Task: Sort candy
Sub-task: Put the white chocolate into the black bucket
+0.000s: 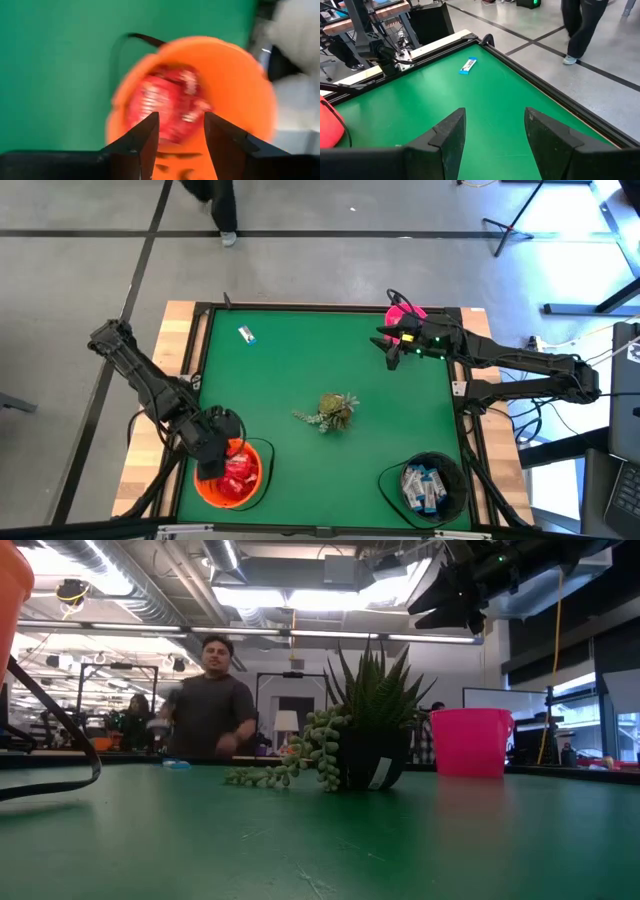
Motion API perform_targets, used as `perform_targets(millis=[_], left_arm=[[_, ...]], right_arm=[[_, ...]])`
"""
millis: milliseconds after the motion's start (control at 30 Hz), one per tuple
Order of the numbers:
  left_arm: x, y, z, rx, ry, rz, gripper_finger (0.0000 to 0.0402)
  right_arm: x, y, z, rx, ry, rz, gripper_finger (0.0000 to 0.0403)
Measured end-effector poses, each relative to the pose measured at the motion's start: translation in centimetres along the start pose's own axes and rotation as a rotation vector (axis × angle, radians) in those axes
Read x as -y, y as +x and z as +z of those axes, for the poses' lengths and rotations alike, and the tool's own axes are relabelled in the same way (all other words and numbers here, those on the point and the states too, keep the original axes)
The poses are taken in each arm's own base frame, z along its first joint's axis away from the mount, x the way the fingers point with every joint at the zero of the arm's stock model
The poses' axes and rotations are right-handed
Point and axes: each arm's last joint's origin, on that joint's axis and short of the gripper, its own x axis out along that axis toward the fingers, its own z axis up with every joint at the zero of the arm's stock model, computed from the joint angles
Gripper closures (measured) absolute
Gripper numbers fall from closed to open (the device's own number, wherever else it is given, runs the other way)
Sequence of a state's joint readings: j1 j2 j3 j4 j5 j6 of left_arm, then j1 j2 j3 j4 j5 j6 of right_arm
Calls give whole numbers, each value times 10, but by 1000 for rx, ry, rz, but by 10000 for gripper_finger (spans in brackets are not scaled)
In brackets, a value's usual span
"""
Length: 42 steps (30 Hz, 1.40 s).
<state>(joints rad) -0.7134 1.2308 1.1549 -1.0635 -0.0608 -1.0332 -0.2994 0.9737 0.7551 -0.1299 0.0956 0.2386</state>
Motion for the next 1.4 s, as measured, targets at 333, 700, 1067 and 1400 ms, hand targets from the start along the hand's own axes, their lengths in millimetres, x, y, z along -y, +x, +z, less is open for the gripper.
perform_targets(millis=[333,700,1067,1400], left_arm=[[-44,-2,27,20,37,286,249],[-85,-20,50,112,97,340,249],[-126,-30,26,324,-12,308,249],[-159,-24,14,357,-164,377,249]], right_arm=[[0,0,0,2,0,0,205],[0,0,0,-3,-8,0,205],[0,7,-3,-27,-14,-5,205],[0,18,-8,-60,-16,-4,205]])
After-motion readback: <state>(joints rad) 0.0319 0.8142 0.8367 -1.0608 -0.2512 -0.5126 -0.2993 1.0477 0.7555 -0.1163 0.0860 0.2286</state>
